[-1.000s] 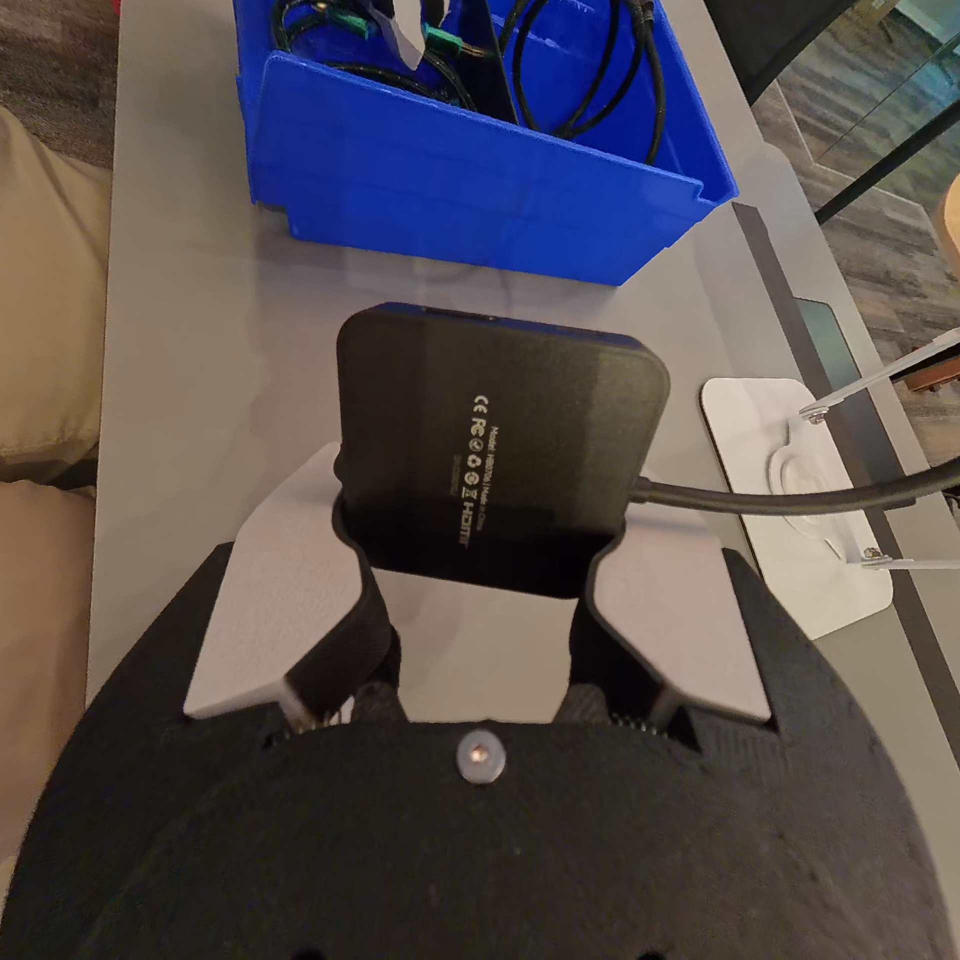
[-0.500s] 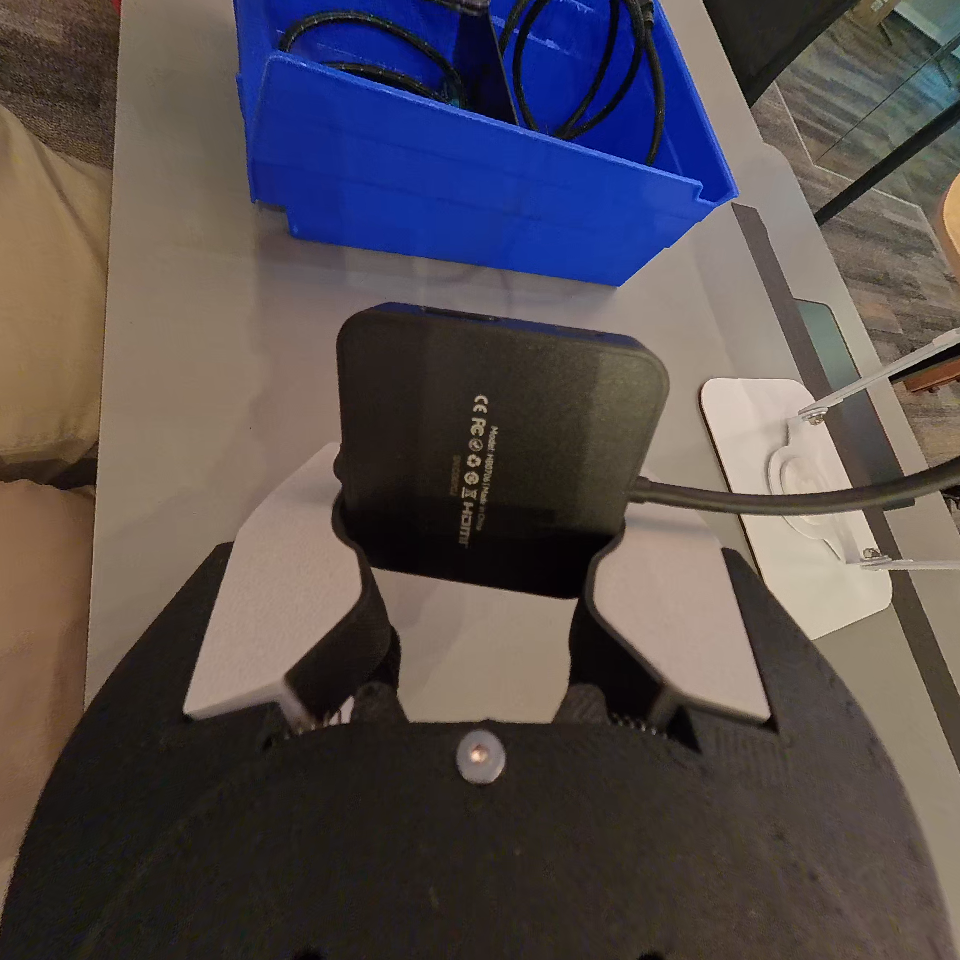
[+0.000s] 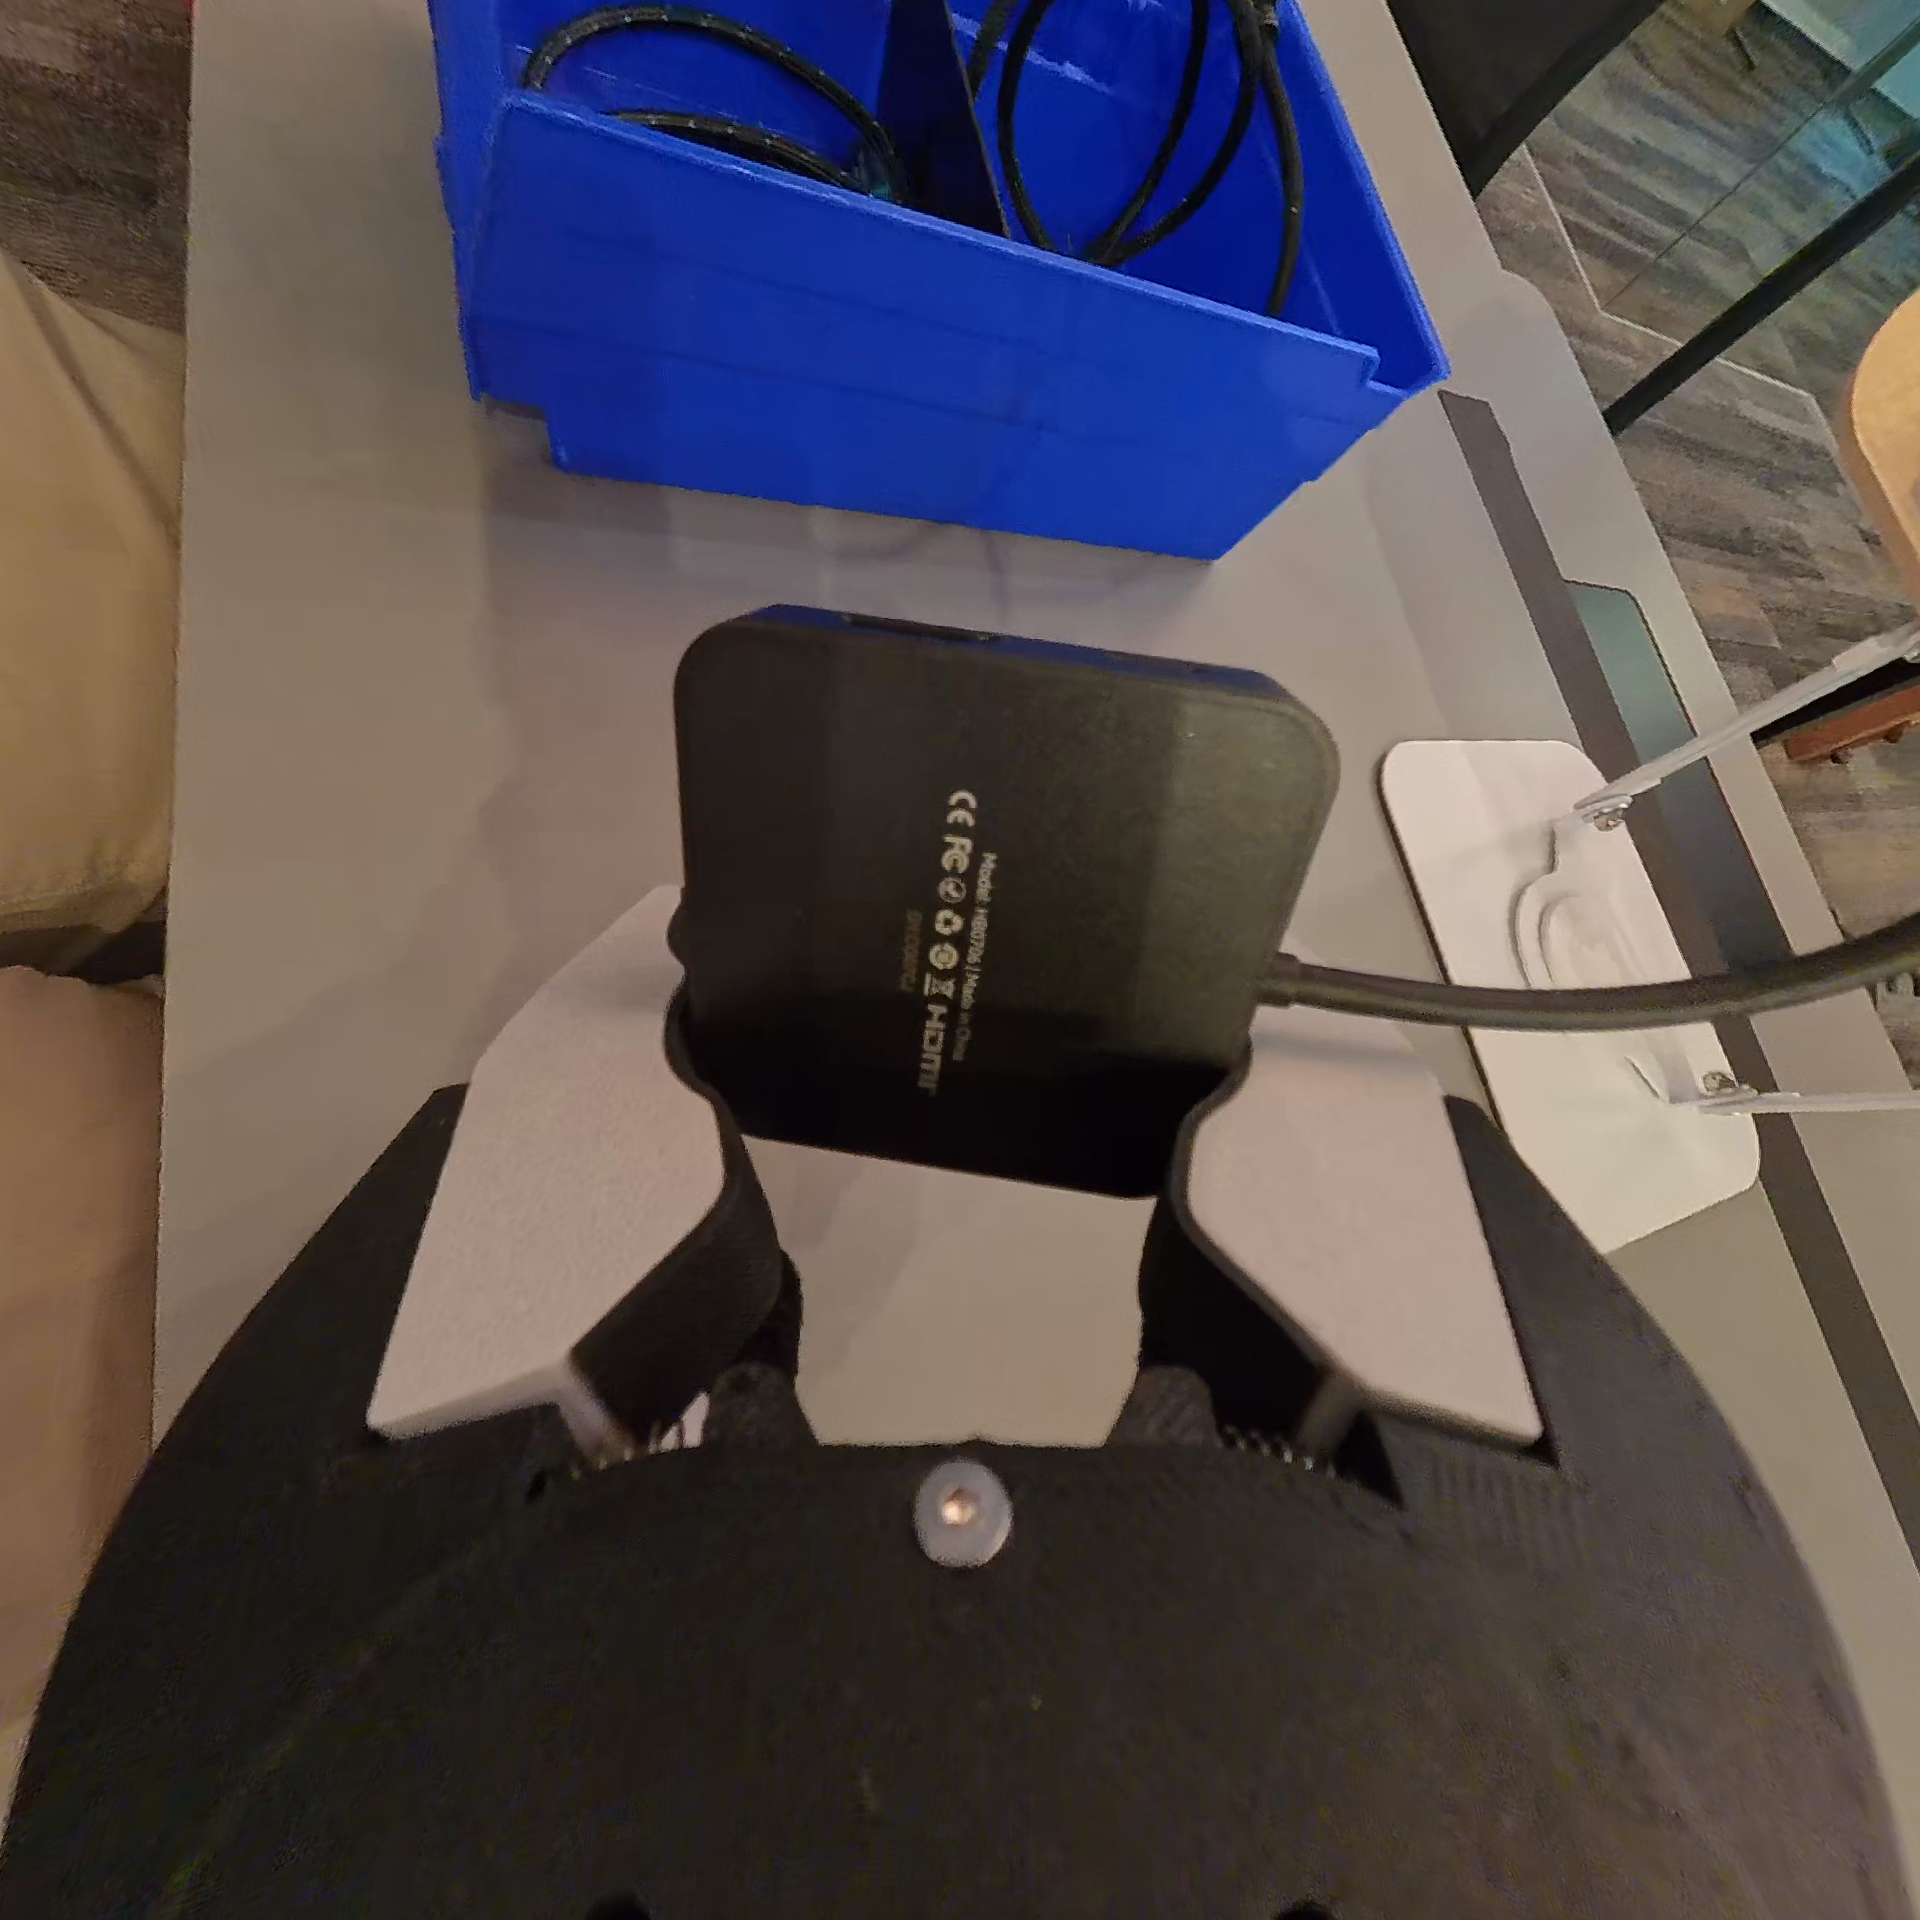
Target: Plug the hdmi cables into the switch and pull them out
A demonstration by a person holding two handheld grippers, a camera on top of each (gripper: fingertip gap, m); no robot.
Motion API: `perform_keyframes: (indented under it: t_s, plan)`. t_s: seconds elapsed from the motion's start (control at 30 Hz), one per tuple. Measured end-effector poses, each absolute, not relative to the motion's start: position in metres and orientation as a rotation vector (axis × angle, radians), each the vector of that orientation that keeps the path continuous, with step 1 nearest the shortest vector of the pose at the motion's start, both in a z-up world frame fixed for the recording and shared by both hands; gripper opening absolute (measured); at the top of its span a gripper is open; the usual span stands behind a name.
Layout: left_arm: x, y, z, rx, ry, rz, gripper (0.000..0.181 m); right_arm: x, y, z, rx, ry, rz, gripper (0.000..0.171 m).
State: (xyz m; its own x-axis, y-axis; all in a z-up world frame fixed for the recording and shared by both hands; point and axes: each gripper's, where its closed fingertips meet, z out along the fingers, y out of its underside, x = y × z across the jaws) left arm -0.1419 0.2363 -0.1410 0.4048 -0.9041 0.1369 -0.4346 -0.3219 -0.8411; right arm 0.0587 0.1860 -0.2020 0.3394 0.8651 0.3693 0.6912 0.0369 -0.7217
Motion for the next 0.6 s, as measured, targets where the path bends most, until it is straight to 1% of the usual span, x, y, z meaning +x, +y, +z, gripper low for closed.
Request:
perform_keyframes:
  t_s: [0.03,0.13,0.27,0.5,0.53,0.57,0.6]
  plan:
    - [-0.133,0.232,-0.137,-1.896,1.144,-0.858,0.023,0.060,0.187,-0.202,-1.710,-1.397,0.237,0.088]
    - [-0.094,0.211,-0.122,-1.805,1.162,-1.078,0.020,0.065,0.192,-0.202,-1.730,-1.371,0.222,0.088]
    - [-0.038,0.193,-0.131,-1.797,1.277,-1.122,0.020,0.073,0.199,-0.199,-1.763,-1.307,0.204,0.088]
    - [0.035,0.197,-0.176,-1.942,1.447,-1.011,0.019,0.107,0.216,-0.197,-1.873,-1.114,0.151,0.088]
    - [0.042,0.200,-0.183,-1.955,1.484,-0.983,0.015,0.113,0.218,-0.197,-1.892,-1.081,0.145,0.088]
    - [0.047,0.204,-0.190,-1.991,1.507,-0.972,0.005,0.119,0.221,-0.198,-1.911,-1.050,0.131,0.088]
    - [0.052,0.205,-0.197,-2.008,1.547,-0.973,0.005,0.125,0.224,-0.198,-1.927,-1.026,0.116,0.088]
